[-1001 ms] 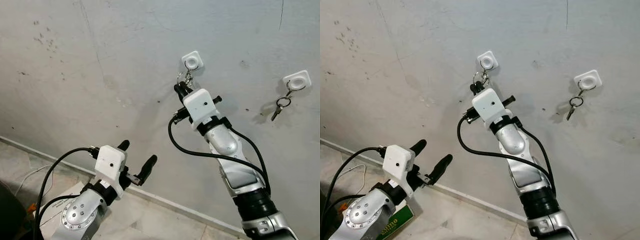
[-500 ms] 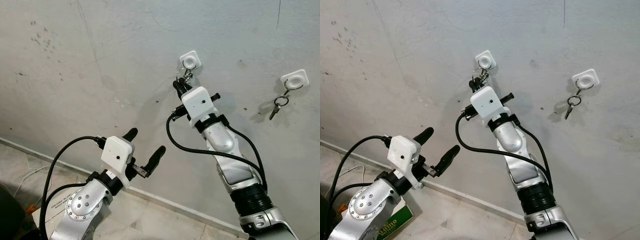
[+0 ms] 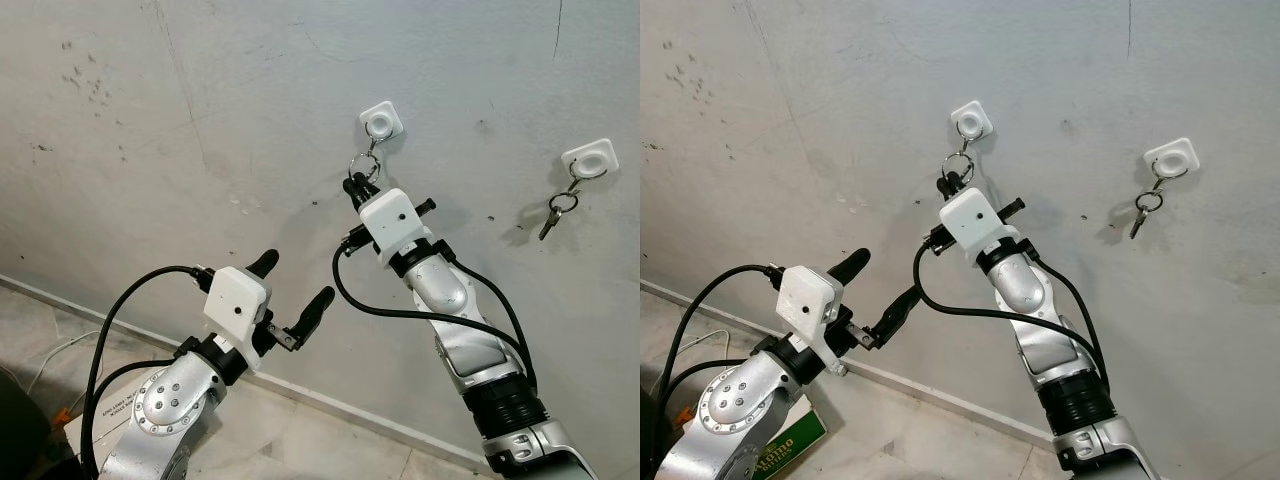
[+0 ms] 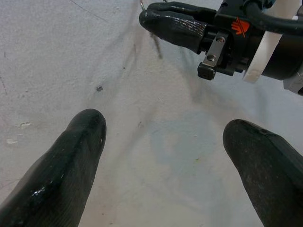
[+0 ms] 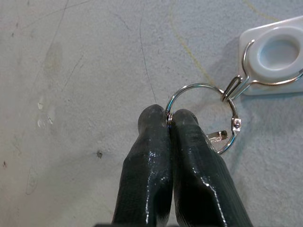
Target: Hang keys on a hook
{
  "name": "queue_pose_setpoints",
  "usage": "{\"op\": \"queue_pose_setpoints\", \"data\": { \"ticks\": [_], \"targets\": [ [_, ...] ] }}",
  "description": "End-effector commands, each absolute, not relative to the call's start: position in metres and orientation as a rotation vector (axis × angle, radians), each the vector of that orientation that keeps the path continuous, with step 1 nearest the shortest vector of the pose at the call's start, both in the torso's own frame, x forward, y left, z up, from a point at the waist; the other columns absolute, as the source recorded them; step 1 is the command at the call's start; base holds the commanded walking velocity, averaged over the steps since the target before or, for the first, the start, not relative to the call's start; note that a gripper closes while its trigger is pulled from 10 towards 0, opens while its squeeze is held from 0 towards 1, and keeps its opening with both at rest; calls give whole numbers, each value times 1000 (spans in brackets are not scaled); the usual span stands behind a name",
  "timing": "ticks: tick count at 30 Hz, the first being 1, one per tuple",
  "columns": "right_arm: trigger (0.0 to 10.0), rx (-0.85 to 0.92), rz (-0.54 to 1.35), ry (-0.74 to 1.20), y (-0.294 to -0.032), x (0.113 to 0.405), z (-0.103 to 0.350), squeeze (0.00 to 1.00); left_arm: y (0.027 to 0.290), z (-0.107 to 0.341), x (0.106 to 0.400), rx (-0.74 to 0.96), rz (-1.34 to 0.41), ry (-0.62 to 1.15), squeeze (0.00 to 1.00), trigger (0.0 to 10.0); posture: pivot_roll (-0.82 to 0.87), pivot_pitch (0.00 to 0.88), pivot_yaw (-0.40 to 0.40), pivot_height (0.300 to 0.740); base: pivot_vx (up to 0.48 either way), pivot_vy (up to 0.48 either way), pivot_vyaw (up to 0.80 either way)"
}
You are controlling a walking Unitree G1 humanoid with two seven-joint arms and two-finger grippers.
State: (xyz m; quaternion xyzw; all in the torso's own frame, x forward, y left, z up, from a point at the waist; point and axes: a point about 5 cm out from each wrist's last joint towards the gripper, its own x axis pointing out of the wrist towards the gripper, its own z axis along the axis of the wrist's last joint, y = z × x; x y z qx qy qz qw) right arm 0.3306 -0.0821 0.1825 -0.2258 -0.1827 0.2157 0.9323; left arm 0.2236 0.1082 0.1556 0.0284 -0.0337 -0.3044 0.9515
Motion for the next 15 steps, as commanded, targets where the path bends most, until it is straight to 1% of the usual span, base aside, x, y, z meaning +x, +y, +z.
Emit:
{"op": "queue_pose_setpoints", "data": {
  "ticks": [1, 5, 6, 7, 15],
  "targets": [
    [10000, -471, 462, -334, -81, 330, 173, 0, 108, 157, 225, 61, -621, -74, 0, 10000, 131, 28, 32, 740, 0, 0, 0],
    [10000, -473, 469, -330, -80, 330, 171, 0, 108, 157, 225, 62, -620, -76, 0, 10000, 131, 28, 32, 740, 0, 0, 0],
    [10000, -468, 467, -329, -80, 330, 171, 443, 108, 157, 225, 61, -621, -76, 0, 10000, 134, 29, 30, 740, 0, 0, 0],
    [10000, -457, 466, -330, -80, 330, 171, 1000, 108, 157, 226, 61, -621, -77, 0, 10000, 134, 29, 30, 740, 0, 0, 0],
    [10000, -462, 459, -322, -84, 328, 167, 1000, 108, 158, 226, 60, -623, -82, 0, 10000, 131, 29, 31, 740, 0, 0, 0]
  ]
}}
